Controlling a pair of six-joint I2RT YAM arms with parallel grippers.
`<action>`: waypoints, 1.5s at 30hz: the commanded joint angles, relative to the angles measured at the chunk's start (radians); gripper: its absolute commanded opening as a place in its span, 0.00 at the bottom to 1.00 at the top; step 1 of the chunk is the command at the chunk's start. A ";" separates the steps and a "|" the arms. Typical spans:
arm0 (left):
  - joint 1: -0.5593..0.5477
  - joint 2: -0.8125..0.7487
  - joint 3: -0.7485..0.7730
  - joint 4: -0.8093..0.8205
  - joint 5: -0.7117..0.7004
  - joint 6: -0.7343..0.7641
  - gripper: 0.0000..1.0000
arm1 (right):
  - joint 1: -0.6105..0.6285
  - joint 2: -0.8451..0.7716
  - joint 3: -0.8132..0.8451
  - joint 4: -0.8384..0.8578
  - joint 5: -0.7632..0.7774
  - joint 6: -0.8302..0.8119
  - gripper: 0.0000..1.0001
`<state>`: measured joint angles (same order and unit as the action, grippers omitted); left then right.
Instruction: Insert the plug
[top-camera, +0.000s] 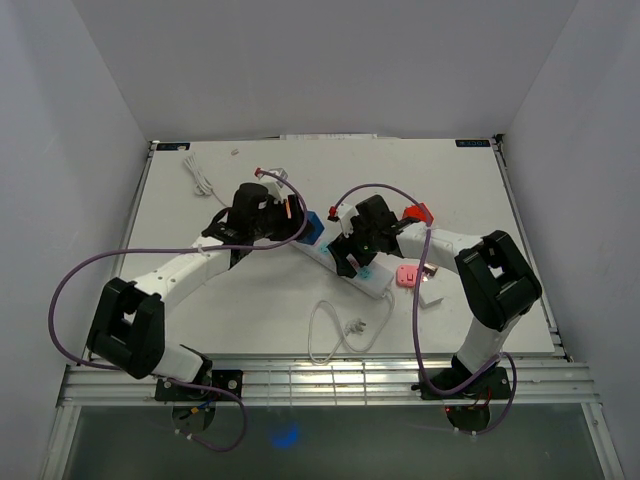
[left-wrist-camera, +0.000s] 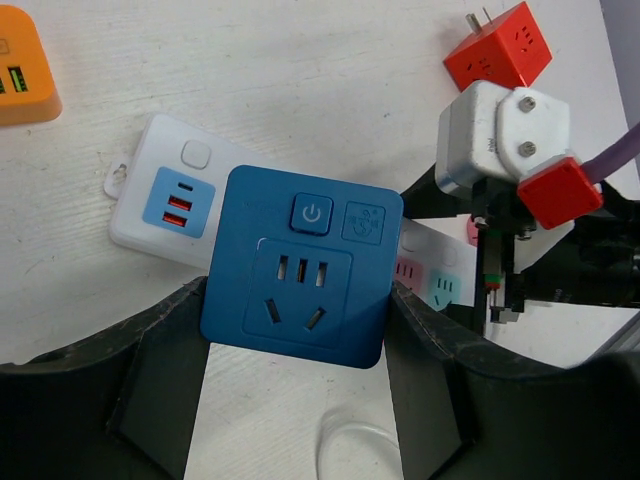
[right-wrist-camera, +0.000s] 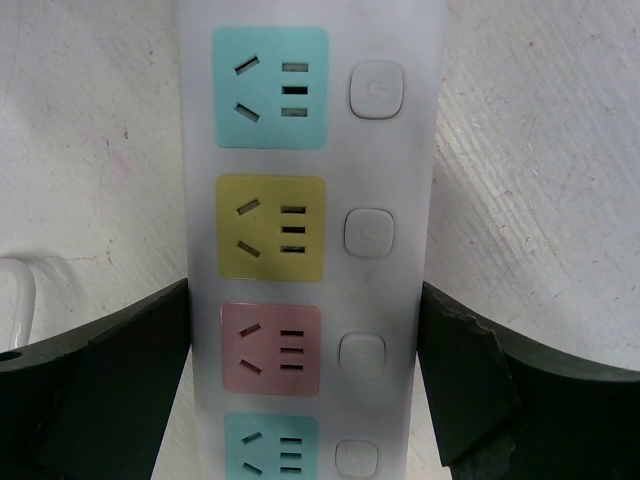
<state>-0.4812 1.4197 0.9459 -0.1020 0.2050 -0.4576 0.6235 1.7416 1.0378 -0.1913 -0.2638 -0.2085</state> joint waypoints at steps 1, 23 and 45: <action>-0.014 0.013 -0.025 0.123 -0.032 0.049 0.00 | 0.007 -0.008 0.031 0.033 -0.018 0.006 0.89; -0.027 0.048 -0.141 0.363 -0.035 0.252 0.00 | 0.007 -0.008 0.025 0.053 -0.038 -0.006 0.89; -0.033 0.107 -0.150 0.377 -0.026 0.318 0.00 | 0.008 -0.004 0.027 0.055 -0.048 -0.005 0.89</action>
<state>-0.5091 1.5337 0.7952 0.2405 0.2024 -0.1566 0.6243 1.7424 1.0378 -0.1822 -0.2733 -0.2131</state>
